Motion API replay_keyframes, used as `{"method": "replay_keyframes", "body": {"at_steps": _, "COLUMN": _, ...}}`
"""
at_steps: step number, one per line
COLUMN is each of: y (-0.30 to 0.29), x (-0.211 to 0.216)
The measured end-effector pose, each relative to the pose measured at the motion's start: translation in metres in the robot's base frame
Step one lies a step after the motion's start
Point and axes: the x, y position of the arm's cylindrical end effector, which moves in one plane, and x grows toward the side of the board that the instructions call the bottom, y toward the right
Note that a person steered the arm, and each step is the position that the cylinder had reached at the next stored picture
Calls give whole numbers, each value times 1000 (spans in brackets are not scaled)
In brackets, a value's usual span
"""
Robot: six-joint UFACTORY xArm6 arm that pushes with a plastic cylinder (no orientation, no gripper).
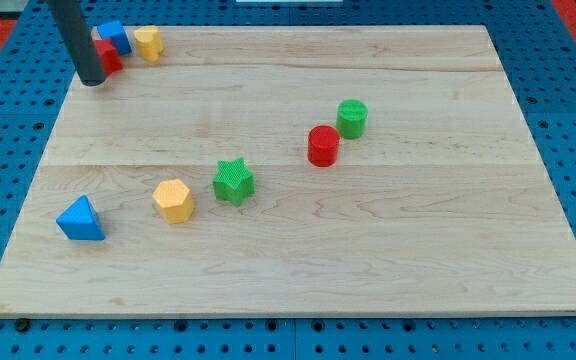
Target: Push the green circle into red circle
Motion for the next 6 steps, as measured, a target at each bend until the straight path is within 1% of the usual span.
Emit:
{"method": "replay_keyframes", "body": {"at_steps": 1, "y": 65, "x": -1}}
{"method": "replay_keyframes", "body": {"at_steps": 3, "y": 237, "x": -4}}
{"method": "replay_keyframes", "body": {"at_steps": 4, "y": 316, "x": 13}}
{"method": "replay_keyframes", "body": {"at_steps": 5, "y": 348, "x": 65}}
{"method": "replay_keyframes", "body": {"at_steps": 6, "y": 346, "x": 86}}
